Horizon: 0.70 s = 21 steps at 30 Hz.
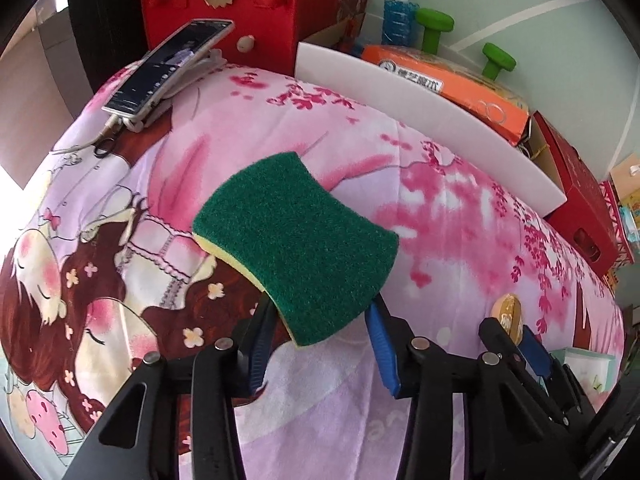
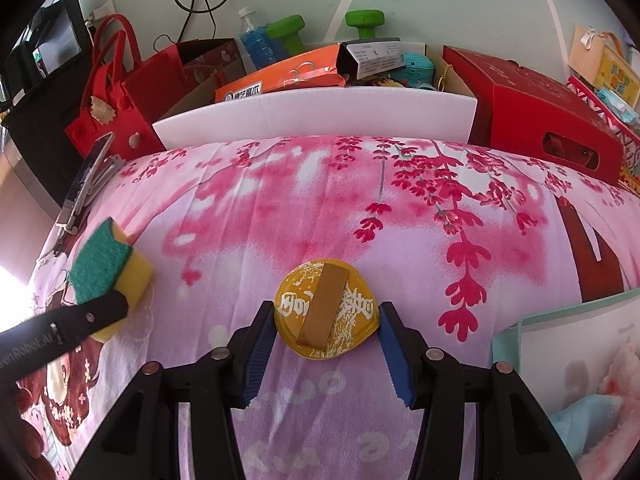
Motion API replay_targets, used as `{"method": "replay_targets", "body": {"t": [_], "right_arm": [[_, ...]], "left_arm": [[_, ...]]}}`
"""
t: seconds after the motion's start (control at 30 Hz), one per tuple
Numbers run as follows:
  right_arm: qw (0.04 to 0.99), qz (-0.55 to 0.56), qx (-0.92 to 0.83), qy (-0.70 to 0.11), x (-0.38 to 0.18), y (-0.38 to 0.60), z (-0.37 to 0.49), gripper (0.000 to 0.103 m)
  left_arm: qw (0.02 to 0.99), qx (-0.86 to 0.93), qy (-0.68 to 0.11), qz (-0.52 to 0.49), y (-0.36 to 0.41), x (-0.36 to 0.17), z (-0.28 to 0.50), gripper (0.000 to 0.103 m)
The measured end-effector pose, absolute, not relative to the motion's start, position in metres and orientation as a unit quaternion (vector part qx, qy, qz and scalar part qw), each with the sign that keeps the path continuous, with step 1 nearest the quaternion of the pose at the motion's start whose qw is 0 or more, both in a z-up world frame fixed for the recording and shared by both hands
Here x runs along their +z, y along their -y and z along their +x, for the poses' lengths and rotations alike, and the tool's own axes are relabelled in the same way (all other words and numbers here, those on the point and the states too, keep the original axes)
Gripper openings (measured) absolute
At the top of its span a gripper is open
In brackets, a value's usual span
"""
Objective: Organize soft objects
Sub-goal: 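Carry the sponge and tin over the white tray and release them inside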
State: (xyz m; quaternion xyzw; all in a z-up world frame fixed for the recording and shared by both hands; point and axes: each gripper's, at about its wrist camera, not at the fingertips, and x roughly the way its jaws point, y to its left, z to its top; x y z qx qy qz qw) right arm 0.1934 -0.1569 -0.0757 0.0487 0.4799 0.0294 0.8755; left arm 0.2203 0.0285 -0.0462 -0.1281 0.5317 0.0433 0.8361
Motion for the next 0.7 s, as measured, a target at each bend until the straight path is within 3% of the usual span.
{"method": "replay_targets", "body": {"t": [0.3,0.7], "right_arm": [[0.878,0.044,0.036,-0.475,-0.067,0.155,0.190,0.054],[0.893,0.050,0.035,-0.447,-0.015,0.161,0.165,0.054]], "left_arm": [[0.850,0.036,-0.507,-0.137,-0.030,-0.022,0.215,0.046],[0.878,0.002,-0.465,-0.115,-0.007,0.032,0.190,0.046]]}}
